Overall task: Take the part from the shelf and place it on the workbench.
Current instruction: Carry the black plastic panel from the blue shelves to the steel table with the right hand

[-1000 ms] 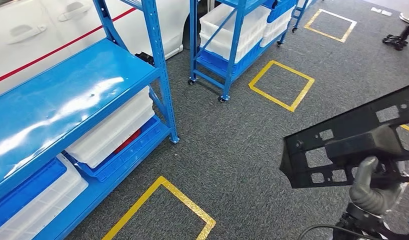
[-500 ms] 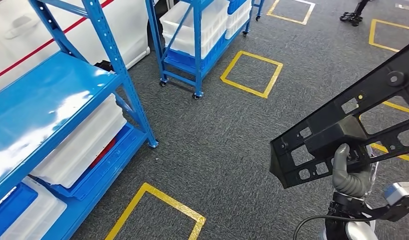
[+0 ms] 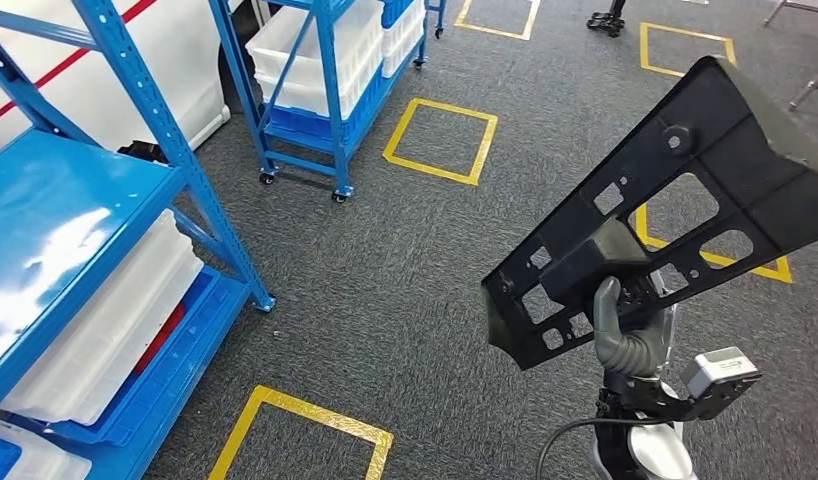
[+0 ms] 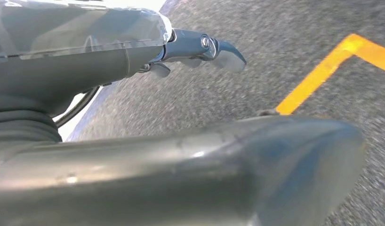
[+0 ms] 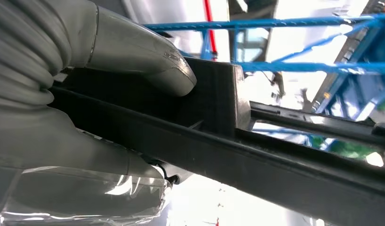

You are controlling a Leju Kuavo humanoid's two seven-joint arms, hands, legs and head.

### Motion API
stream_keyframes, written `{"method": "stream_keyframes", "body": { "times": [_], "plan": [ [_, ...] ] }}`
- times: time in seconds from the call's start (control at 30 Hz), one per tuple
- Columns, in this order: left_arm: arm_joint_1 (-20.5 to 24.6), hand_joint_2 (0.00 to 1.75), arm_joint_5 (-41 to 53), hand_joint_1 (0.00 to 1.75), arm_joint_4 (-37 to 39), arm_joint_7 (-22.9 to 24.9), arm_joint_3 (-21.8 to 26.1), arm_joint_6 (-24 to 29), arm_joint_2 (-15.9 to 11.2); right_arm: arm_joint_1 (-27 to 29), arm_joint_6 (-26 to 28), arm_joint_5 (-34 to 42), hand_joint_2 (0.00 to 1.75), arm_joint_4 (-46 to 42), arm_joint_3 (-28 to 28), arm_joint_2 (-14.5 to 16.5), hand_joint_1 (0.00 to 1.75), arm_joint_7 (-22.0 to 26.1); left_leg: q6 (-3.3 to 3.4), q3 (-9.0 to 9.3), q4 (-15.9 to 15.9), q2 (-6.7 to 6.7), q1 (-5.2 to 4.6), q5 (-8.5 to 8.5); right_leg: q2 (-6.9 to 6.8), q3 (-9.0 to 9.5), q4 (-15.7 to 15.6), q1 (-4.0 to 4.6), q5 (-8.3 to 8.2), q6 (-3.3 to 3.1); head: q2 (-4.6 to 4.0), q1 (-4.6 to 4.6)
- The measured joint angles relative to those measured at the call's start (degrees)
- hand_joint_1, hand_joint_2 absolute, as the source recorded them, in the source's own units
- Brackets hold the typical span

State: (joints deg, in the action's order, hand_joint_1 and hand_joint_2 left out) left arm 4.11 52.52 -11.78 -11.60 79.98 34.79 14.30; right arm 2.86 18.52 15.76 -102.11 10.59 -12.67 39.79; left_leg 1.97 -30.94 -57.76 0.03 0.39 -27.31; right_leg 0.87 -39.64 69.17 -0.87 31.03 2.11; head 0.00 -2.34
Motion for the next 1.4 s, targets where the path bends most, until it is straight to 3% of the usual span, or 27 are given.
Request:
{"method": "stream_keyframes", "body": {
  "times": [0.07,0.1,0.17,0.23,0.27,0.33,0.37,0.43,0.5,0.57,0.6,0.63,0.67,0.73,0.8,0.87,0.93,0.97,1.03,1.1,1.13,1.27,1.3,1.33,1.4],
  "plan": [
    [-0.13,0.00,-0.03,0.00,0.00,-0.33,0.01,-0.50,0.01,-0.46,-0.23,-0.64,1.75,0.15,0.25,2.03,1.75,0.01,0.06,-0.05,-0.05,1.51,-0.30,-0.12,-0.68,-2.32,4.96,-0.03,1.52,0.03,0.00,0.00],
    [-0.16,0.00,-0.04,0.00,0.00,-0.46,0.01,-0.76,0.00,-0.50,-0.40,-0.84,1.75,0.19,0.32,2.76,1.75,0.01,0.07,-0.02,-0.09,2.24,-0.39,-0.23,-0.84,-2.00,4.55,0.00,0.69,-0.08,0.00,0.00],
    [-0.16,0.00,-0.01,0.00,0.00,-0.57,-0.01,-1.12,0.00,-0.64,-1.00,-1.26,1.75,0.18,0.35,3.95,1.75,0.01,-0.08,0.23,-0.14,3.52,-0.52,-0.50,-2.09,1.66,-2.09,0.24,-2.85,-0.57,0.00,0.00],
    [-0.16,0.00,0.18,0.00,0.00,-0.36,-0.06,-1.33,0.01,-0.78,-1.89,-1.77,1.75,0.08,0.34,5.05,1.75,0.02,-0.49,0.49,-0.24,4.62,-0.84,-0.85,-4.41,5.10,-8.64,1.03,-4.78,-1.45,0.00,0.00],
    [-0.15,0.00,0.31,0.00,0.00,-0.16,-0.10,-1.34,0.02,-0.79,-2.35,-2.00,1.75,0.01,0.33,5.48,1.75,0.02,-0.73,0.59,-0.25,5.12,-0.96,-1.00,-5.00,5.69,-9.99,1.37,-4.85,-1.82,0.00,0.00],
    [-0.10,0.00,0.73,0.00,0.00,0.44,-0.24,-1.23,0.03,-0.76,-3.00,-2.36,1.75,-0.09,0.32,6.23,1.75,0.02,-1.18,0.85,-0.11,6.20,-1.05,-1.22,-4.04,5.63,-10.40,1.54,-4.84,-2.42,0.00,-0.01],
    [-0.06,0.00,1.00,0.00,0.00,0.81,-0.37,-1.08,0.03,-0.74,-3.19,-2.46,1.75,-0.11,0.32,6.54,1.75,0.02,-1.48,0.94,-0.34,5.81,-0.98,-1.55,-3.43,5.73,-10.65,1.37,-4.98,-2.67,0.00,-0.01],
    [-0.06,0.00,1.70,0.00,0.00,1.79,-0.71,-0.62,0.04,-0.91,-3.56,-2.62,1.75,-0.12,0.32,7.13,1.75,0.02,-1.99,-0.03,-3.11,3.14,-0.78,-3.45,-2.27,6.01,-11.12,0.93,-5.24,-3.33,0.00,-0.02],
    [-0.25,0.00,2.45,0.00,0.00,2.84,-1.08,-0.08,0.04,-1.10,-3.87,-2.78,1.75,-0.06,0.33,7.75,1.75,0.01,-2.24,-3.29,-10.01,0.60,-0.63,-6.93,-1.21,6.05,-11.18,0.84,-5.31,-3.74,0.00,-0.02],
    [-0.46,0.00,3.11,0.00,0.00,3.74,-1.44,0.40,0.04,-1.10,-3.99,-3.06,1.75,0.08,0.38,8.35,1.75,0.01,-2.38,-6.59,-16.19,0.24,-0.55,-8.75,0.09,6.04,-11.06,0.85,-5.29,-3.84,0.00,-0.02],
    [-0.54,0.00,3.32,0.00,0.00,4.03,-1.60,0.54,0.04,-1.08,-4.00,-3.20,1.75,0.14,0.40,8.56,1.75,0.01,-2.42,-7.07,-16.67,0.22,-0.47,-8.11,0.74,6.05,-10.96,0.84,-5.28,-3.82,0.00,-0.02],
    [-0.61,0.00,3.48,0.00,0.00,4.23,-1.76,0.63,0.04,-1.06,-4.01,-3.33,1.75,0.20,0.42,8.75,1.75,0.01,-2.43,-6.45,-14.74,0.13,-0.34,-6.29,1.47,6.09,-10.81,0.80,-5.22,-3.73,0.00,-0.02],
    [-0.65,0.00,3.56,0.00,0.00,4.30,-1.90,0.65,0.04,-1.06,-4.02,-3.40,1.75,0.21,0.43,8.88,1.75,0.01,-2.43,-4.96,-11.06,-0.19,-0.16,-3.92,2.08,6.12,-10.63,0.74,-5.12,-3.58,0.00,-0.02],
    [-0.71,0.00,3.70,0.00,0.00,4.34,-2.14,0.65,0.06,-1.06,-4.01,-3.48,1.75,0.21,0.45,9.09,1.75,0.01,-2.36,-1.93,-3.83,-1.87,0.15,-0.84,3.15,5.96,-10.14,0.74,-4.90,-3.05,0.00,-0.02],
    [-0.71,0.00,3.70,0.00,0.00,4.09,-2.35,0.54,0.10,-0.84,-3.92,-3.55,1.75,0.15,0.53,9.22,1.75,0.02,-2.03,-0.97,-1.49,-2.82,0.10,-0.47,3.87,5.58,-9.92,0.70,-4.98,-2.36,0.00,-0.02],
    [-0.69,0.00,3.44,0.00,0.00,3.48,-2.49,0.22,0.14,-0.22,-3.73,-3.60,1.75,-0.11,0.58,9.24,1.75,0.03,-1.37,-0.91,-1.23,-2.18,-0.10,-0.10,4.46,5.37,-10.09,0.51,-5.22,-1.63,0.00,-0.02],
    [-0.74,0.00,3.16,0.00,0.00,2.82,-2.52,-0.29,0.16,0.48,-3.57,-3.62,1.75,-0.58,0.60,9.24,1.75,0.02,-0.60,-0.79,-0.70,-1.32,-0.06,0.32,3.22,4.98,-9.24,0.46,-4.52,-1.06,0.00,-0.02],
    [-0.80,0.00,3.07,0.00,0.00,2.55,-2.51,-0.53,0.17,0.71,-3.53,-3.63,1.75,-0.81,0.60,9.24,1.75,0.03,-0.29,-0.77,-0.43,-0.78,0.01,0.51,2.05,4.13,-7.39,0.48,-3.30,-0.81,0.00,-0.02],
    [-0.98,0.00,2.92,0.00,0.00,2.05,-2.50,-0.94,0.17,1.10,-3.52,-3.58,1.75,-1.18,0.59,9.25,1.75,0.03,0.00,-0.91,-0.29,0.30,-0.13,0.60,-0.05,1.02,-0.81,0.42,0.27,-0.36,0.00,-0.02],
    [-1.11,0.00,2.79,0.00,0.00,1.81,-2.50,-1.13,0.17,1.44,-3.61,-3.53,1.75,-1.34,0.55,9.26,1.75,0.03,0.08,-1.04,-0.30,1.00,-0.25,0.59,-0.40,-1.37,4.15,0.29,2.48,-0.11,0.00,-0.02],
    [-1.13,0.00,2.76,0.00,0.00,1.76,-2.50,-1.15,0.17,1.52,-3.64,-3.52,1.75,-1.36,0.54,9.26,1.75,0.03,0.10,-1.05,-0.31,1.13,-0.27,0.58,-0.42,-1.75,4.94,0.27,2.76,-0.08,0.00,-0.02],
    [-1.14,0.00,2.74,0.00,0.00,1.74,-2.50,-1.16,0.17,1.63,-3.65,-3.52,1.75,-1.36,0.49,9.26,1.75,0.03,0.11,-1.07,-0.31,1.35,-0.29,0.56,-0.43,-2.09,5.63,0.23,2.85,-0.06,0.00,-0.02],
    [-1.16,0.00,2.69,0.00,0.00,1.71,-2.50,-1.21,0.17,1.80,-3.68,-3.52,1.75,-1.37,0.42,9.26,1.75,0.03,0.13,-1.07,-0.32,1.80,-0.35,0.54,-0.52,-1.73,4.99,0.21,2.08,-0.09,0.00,-0.02],
    [-1.16,0.00,2.65,0.00,0.00,1.67,-2.50,-1.28,0.18,1.97,-3.73,-3.52,1.75,-1.40,0.33,9.26,1.75,0.03,0.13,-1.04,-0.33,2.35,-0.42,0.51,-0.69,-0.79,3.32,0.20,0.82,-0.17,0.00,-0.02],
    [-1.10,0.00,2.53,0.00,0.00,1.58,-2.50,-1.43,0.33,2.19,-3.92,-3.50,1.75,-1.87,0.18,9.26,1.75,0.05,-0.41,-0.72,-0.26,4.26,-0.66,0.29,-2.31,3.65,-5.21,0.85,-2.78,-1.24,0.00,-0.02]
  ]
}}
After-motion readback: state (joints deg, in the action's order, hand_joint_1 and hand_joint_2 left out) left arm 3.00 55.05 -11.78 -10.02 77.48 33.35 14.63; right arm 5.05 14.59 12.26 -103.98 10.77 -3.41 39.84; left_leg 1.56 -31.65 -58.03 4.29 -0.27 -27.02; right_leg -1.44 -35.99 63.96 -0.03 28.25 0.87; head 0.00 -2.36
